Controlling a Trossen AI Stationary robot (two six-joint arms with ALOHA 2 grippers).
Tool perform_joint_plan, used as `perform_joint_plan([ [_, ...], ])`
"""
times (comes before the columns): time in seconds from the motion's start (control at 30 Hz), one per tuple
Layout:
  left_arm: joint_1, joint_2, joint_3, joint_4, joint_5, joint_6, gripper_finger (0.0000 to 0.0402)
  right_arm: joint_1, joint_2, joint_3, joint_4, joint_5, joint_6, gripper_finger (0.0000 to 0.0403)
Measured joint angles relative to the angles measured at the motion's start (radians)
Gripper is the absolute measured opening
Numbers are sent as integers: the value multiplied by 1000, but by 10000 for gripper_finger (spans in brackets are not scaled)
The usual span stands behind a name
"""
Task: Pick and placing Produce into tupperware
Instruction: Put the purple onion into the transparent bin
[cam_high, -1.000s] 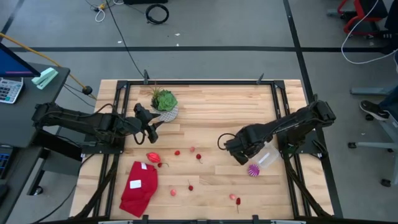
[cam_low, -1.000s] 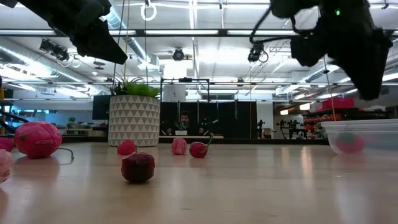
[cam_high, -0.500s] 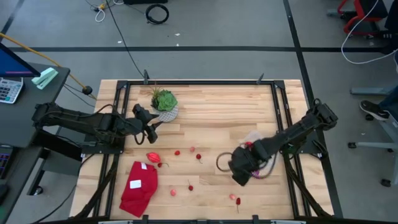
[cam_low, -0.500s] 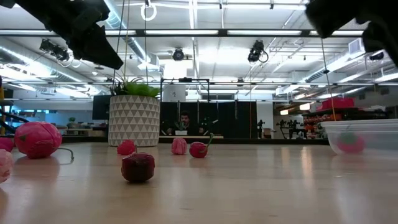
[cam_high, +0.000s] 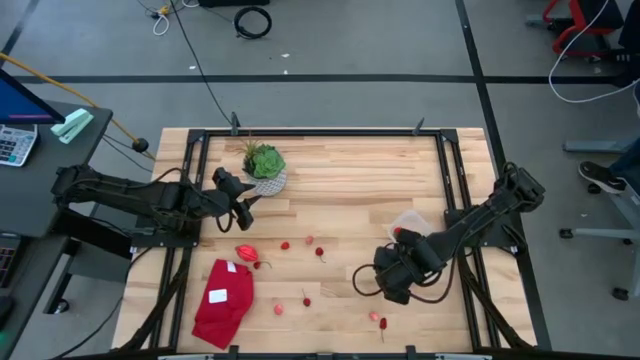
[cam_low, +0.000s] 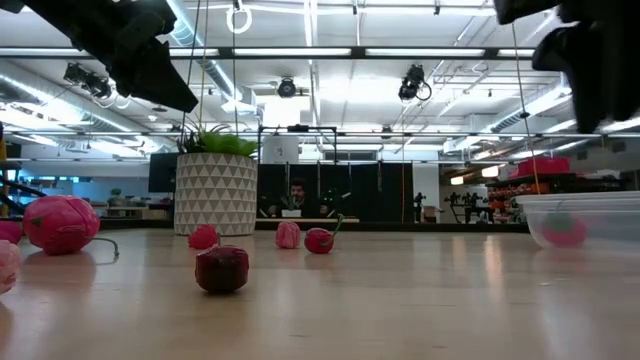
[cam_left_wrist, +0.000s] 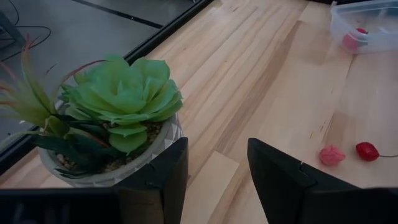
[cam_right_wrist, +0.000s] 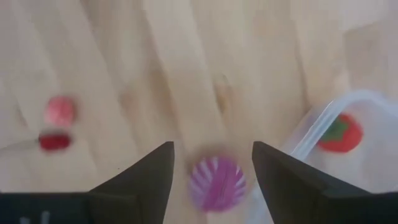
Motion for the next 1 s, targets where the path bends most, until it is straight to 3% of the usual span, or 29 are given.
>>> perform_joint_plan([
  [0.13, 0, 0, 0, 0, 0, 1, 174, -22, 0, 0, 37, -3, 20, 225],
  [0.37, 0, 0, 0, 0, 0, 2, 173, -17, 0, 0, 38, -189, 26, 250],
  [0.67, 0, 0, 0, -1, 0, 3, 173, 4, 0, -126, 124, -211, -42, 331],
  [1.0, 0, 0, 0, 0, 0, 28, 174, -2, 0, -222, 134, -203, -142, 331],
])
